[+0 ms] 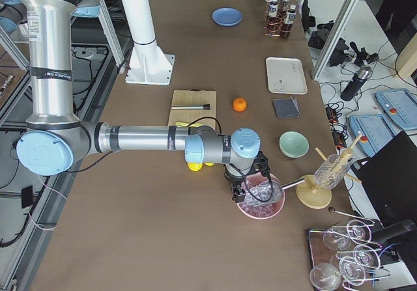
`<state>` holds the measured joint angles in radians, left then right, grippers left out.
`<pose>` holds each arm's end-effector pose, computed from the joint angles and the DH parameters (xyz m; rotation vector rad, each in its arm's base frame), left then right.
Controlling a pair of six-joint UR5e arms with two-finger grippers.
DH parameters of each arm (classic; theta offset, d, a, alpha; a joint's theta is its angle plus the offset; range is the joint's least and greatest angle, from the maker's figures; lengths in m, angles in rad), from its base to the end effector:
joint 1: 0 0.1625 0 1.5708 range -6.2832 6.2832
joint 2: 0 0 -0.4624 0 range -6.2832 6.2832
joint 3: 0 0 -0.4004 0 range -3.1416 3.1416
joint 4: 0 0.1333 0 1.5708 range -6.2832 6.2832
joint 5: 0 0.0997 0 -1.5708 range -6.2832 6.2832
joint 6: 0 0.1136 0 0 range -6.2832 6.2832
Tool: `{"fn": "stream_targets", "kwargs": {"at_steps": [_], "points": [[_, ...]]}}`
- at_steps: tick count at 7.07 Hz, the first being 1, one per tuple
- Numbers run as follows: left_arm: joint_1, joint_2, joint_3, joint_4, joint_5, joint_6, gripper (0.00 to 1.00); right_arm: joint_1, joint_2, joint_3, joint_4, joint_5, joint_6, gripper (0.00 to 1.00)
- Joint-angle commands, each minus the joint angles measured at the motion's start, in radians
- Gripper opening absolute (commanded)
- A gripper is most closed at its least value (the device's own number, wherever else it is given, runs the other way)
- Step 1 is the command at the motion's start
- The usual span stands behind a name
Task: Pick orange to plate
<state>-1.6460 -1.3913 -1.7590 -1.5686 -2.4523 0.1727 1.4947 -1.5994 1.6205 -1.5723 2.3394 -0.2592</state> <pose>-0.0769 -0.4134 0.6856 0.1151 0.8743 0.0940 0.0171 -0.4911 0.6960 0.0892 -0.7673 -0.3261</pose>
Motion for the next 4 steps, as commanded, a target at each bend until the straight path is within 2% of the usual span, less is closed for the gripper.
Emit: {"fn": "stream_targets", "kwargs": {"at_steps": [1,4], "points": [[0.0,0.0,-0.002,-0.001,-0.004,-0.002,0.98,-0.001,-0.001,-0.005,0.0,0.001,0.0,1.0],[0.003,-0.003,-0.004,-0.008,-0.011,-0.004,0.97,-0.001,-0.001,-0.014,0.0,0.004,-0.002,1.0]]}}
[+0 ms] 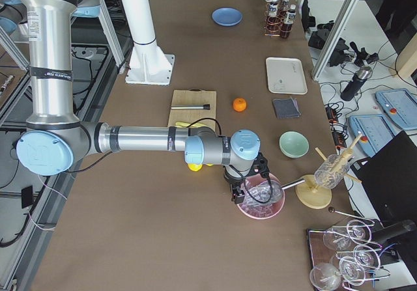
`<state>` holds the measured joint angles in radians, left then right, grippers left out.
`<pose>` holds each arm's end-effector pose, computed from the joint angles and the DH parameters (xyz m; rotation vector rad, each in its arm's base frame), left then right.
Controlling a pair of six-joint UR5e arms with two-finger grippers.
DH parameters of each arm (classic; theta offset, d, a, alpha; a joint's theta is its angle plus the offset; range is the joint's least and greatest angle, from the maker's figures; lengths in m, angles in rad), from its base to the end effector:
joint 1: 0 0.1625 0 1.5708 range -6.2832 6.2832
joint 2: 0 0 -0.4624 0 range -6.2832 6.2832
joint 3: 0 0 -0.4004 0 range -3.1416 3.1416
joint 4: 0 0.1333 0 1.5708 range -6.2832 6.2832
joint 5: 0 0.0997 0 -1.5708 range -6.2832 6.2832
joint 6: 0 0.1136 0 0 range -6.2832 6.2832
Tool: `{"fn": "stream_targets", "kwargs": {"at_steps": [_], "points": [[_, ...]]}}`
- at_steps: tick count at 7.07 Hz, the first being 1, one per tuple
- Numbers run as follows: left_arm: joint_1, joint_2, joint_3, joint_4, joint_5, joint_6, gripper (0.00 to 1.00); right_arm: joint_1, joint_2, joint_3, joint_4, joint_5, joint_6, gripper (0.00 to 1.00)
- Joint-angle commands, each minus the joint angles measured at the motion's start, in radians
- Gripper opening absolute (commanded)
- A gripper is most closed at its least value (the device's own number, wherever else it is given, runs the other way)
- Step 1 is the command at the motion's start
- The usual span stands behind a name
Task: Pick orange to plate
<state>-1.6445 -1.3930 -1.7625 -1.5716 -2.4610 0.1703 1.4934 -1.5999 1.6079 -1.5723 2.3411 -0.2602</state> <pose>-0.0758 -0.4149 0.6821 0.1220 0.8823 0.0967 0.0164 -0.4899 0.7024 0.0768 -0.7701 -0.3232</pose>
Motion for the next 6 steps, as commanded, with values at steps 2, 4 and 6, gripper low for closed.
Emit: {"fn": "stream_targets", "kwargs": {"at_steps": [2,4,6], "points": [[0.087,-0.012,0.023,-0.071,0.002,-0.12,0.97,0.001,0.005,-0.003,0.0,0.003,-0.001,1.0],[0.213,-0.012,0.162,-0.398,0.008,-0.364,0.97,-0.001,0.003,-0.002,0.0,0.024,-0.001,1.0],[0.338,-0.069,0.329,-0.699,0.017,-0.615,0.97,-0.004,0.005,-0.002,0.0,0.026,-0.001,1.0]]}}
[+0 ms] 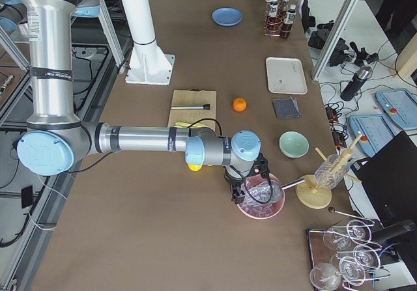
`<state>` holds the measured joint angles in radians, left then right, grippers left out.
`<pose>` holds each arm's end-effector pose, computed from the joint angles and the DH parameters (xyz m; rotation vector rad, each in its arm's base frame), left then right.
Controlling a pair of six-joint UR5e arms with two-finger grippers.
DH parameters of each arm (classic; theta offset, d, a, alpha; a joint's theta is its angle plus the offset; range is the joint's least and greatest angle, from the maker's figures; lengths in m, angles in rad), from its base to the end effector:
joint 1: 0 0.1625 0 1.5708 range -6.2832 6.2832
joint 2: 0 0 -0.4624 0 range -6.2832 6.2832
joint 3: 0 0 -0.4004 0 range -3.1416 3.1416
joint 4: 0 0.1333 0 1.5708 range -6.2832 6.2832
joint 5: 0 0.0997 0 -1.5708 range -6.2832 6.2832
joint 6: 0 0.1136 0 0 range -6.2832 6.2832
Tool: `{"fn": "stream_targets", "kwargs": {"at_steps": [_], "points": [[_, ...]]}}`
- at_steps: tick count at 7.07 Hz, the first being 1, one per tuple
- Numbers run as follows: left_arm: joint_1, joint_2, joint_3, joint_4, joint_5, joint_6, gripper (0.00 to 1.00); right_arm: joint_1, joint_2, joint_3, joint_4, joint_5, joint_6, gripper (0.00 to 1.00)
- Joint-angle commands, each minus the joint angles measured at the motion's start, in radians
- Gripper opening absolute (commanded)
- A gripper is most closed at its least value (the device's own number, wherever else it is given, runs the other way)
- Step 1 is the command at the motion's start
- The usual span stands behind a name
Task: Pick orange to plate
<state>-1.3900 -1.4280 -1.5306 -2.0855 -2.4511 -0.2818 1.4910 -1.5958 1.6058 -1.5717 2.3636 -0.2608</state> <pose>0.0352 -0.4467 0.7290 0.1017 0.9190 0.0523 0.0132 -0.4919 0.6996 0.0806 -0.7925 -0.3261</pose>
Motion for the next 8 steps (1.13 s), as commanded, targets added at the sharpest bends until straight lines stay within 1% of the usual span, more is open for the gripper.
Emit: {"fn": "stream_targets", "kwargs": {"at_steps": [1,2,3,5,6,8], "points": [[0.147,-0.047,0.105,-0.236,0.077,-0.247,0.97,-0.001,-0.001,0.002,-0.001,0.006,0.0,1.0],[0.184,-0.063,0.104,-0.242,0.093,-0.291,0.97,-0.003,-0.001,0.002,-0.001,0.006,0.0,1.0],[0.201,-0.064,0.106,-0.243,0.095,-0.295,0.96,-0.003,-0.003,0.002,-0.001,0.006,0.0,1.0],[0.246,-0.068,0.116,-0.249,0.124,-0.3,0.9,-0.006,-0.01,0.002,-0.001,0.008,-0.002,1.0],[0.256,-0.081,0.127,-0.249,0.123,-0.3,0.84,-0.008,-0.012,0.002,-0.001,0.008,-0.003,1.0],[0.278,-0.083,0.139,-0.269,0.123,-0.301,0.77,-0.009,-0.012,0.0,-0.001,0.006,-0.002,1.0]]}}
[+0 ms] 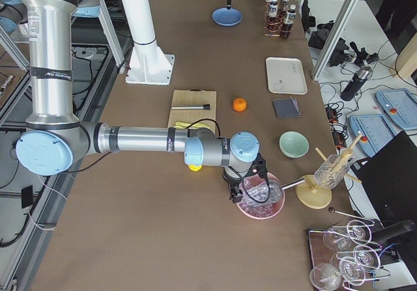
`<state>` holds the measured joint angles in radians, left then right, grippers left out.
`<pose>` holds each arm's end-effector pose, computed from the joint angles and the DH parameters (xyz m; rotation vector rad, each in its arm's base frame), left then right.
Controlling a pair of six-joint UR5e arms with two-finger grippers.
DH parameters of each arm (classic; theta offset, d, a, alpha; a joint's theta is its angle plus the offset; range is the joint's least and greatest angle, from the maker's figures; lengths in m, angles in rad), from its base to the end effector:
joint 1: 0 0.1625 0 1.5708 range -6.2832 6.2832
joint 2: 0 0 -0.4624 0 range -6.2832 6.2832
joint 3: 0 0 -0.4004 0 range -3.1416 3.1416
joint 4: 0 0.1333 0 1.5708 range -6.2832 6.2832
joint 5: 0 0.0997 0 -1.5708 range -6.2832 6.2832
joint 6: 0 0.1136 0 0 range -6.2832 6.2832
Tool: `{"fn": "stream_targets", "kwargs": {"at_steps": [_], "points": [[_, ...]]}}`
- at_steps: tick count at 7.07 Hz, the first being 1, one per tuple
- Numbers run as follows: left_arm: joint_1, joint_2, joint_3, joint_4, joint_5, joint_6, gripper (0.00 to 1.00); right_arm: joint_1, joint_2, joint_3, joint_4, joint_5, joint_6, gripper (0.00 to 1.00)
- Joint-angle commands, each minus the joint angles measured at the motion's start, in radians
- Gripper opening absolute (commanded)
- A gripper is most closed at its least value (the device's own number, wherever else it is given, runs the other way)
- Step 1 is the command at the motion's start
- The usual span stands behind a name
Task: Pick orange to plate
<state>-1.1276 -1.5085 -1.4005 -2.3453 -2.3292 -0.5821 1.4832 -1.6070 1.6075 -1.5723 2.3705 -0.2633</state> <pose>0.1598 -0.4652 0.7355 0.0864 0.8957 0.0760 0.0094 -0.4860 0.7037 0.0696 -0.8006 -0.3315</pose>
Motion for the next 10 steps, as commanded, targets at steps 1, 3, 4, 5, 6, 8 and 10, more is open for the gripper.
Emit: {"fn": "stream_targets", "kwargs": {"at_steps": [1,3,4,5,6,8,10], "points": [[0.017,-0.001,0.009,-0.034,-0.002,-0.027,0.73,-0.003,-0.001,0.002,0.0,0.001,0.002,1.0],[0.023,-0.001,-0.001,-0.046,-0.008,-0.065,0.0,-0.011,0.002,0.0,0.0,-0.001,0.003,1.0],[0.023,0.001,-0.006,-0.052,-0.009,-0.067,0.0,-0.012,0.009,-0.001,0.0,-0.001,0.004,1.0],[0.023,0.008,-0.014,-0.078,-0.009,-0.07,0.0,-0.012,0.012,0.005,0.0,-0.001,0.007,1.0],[0.022,0.011,-0.044,-0.087,-0.01,-0.109,0.0,-0.02,0.016,0.011,0.003,-0.004,0.027,1.0],[0.025,-0.037,-0.203,-0.081,-0.064,-0.382,0.0,-0.035,0.032,0.121,0.003,0.013,0.181,1.0],[0.174,-0.114,-0.334,-0.078,0.038,-0.638,0.0,-0.162,0.059,0.251,0.005,0.015,0.435,1.0]]}}
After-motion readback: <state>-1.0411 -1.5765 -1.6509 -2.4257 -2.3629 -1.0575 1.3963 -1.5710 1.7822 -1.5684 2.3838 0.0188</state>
